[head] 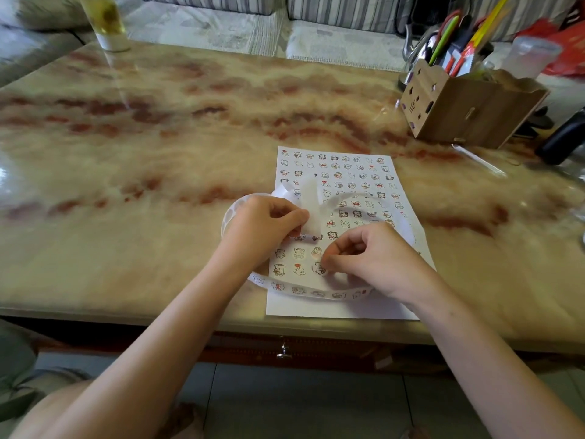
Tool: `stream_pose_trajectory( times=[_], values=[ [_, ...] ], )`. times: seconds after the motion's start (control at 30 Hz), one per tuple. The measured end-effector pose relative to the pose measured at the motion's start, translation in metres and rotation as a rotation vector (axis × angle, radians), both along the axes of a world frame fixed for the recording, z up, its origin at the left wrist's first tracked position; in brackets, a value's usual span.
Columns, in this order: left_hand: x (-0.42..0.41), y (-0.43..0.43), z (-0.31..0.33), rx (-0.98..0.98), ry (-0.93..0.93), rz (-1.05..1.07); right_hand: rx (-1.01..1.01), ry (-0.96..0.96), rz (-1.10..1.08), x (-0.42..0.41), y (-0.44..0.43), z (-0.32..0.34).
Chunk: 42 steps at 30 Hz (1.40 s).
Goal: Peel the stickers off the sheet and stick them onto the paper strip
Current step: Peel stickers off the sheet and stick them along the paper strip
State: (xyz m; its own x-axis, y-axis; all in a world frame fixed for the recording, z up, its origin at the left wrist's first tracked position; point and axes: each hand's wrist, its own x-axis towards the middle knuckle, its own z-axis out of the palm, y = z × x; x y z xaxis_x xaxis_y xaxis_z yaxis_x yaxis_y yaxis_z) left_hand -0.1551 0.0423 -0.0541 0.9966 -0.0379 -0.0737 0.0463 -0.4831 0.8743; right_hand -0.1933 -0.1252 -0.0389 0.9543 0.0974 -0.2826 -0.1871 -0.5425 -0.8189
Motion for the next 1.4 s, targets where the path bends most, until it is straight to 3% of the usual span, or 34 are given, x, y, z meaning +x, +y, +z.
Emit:
stream_pose_trajectory(
  times=[0.97, 1.3, 1.4],
  values=[
    [-0.0054, -0.0032, 0.0064, 0.002, 0.027, 0.002, -0.254, -0.169, -0.005, -0.0012, 0.0048, -0.0089],
    [-0.0049, -0.0020, 0.0065, -0.005, 0.012, 0.002, -0.243, -0.132, 0.041, 0.0002, 0.0027, -0.0071],
    [-0.0038, 0.0005, 0.0049, -0.062, -0.019, 0.013, -0.120, -0.218, -0.017, 0.0008, 0.0011, -0.0054]
  ],
)
